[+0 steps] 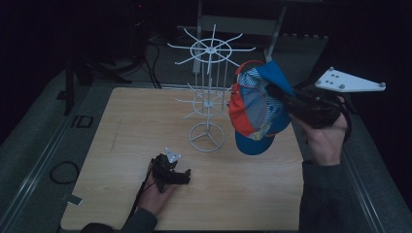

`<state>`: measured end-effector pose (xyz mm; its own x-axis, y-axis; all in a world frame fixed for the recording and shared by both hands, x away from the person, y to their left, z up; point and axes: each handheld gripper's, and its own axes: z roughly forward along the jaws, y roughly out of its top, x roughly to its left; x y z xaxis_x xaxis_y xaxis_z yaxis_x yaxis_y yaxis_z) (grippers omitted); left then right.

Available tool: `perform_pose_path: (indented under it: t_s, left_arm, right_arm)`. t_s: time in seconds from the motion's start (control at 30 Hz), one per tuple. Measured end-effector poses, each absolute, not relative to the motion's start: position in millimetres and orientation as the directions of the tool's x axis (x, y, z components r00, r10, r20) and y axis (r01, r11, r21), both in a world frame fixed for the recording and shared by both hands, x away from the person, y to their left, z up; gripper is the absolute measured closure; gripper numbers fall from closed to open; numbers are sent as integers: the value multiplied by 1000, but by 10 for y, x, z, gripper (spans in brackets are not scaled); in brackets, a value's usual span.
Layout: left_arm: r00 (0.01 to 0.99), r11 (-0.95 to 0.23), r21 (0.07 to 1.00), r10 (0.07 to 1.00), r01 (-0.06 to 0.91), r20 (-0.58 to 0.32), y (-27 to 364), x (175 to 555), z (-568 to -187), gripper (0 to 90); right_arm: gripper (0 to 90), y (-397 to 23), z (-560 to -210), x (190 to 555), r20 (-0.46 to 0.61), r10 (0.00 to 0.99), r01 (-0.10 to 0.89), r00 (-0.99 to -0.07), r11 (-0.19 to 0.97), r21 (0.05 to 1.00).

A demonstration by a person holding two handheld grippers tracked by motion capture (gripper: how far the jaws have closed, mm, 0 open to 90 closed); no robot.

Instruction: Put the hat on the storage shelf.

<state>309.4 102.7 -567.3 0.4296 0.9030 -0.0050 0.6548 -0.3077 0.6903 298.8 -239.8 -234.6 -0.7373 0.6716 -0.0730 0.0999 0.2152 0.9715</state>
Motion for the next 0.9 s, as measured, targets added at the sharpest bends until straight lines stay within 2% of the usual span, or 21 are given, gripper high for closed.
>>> perform_pose_path:
  t_s: [0.37, 0.53, 0.73, 0.9]
  left_arm:
    - [429, -307, 692, 903, 654, -5, 1026, 3095, -5675, 26]
    - [429, -306, 692, 904, 654, -6, 1026, 3095, -5675, 26]
    - [429, -308, 692, 903, 653, -3, 1027, 3095, -5676, 26]
    - [430, -309, 690, 903, 655, -4, 1028, 3094, -5675, 26]
  right_arm:
    - [878, -2245, -2417, 3118, -76, 663, 121, -745, 246, 962]
    - [877, -2231, -2457, 3218, -33, 651, 140, -758, 212, 967]
    - [865, -2187, -2586, 3335, 0, 642, 185, -767, 222, 957]
    - [803, -2144, -2661, 3388, -2, 639, 213, -769, 260, 942]
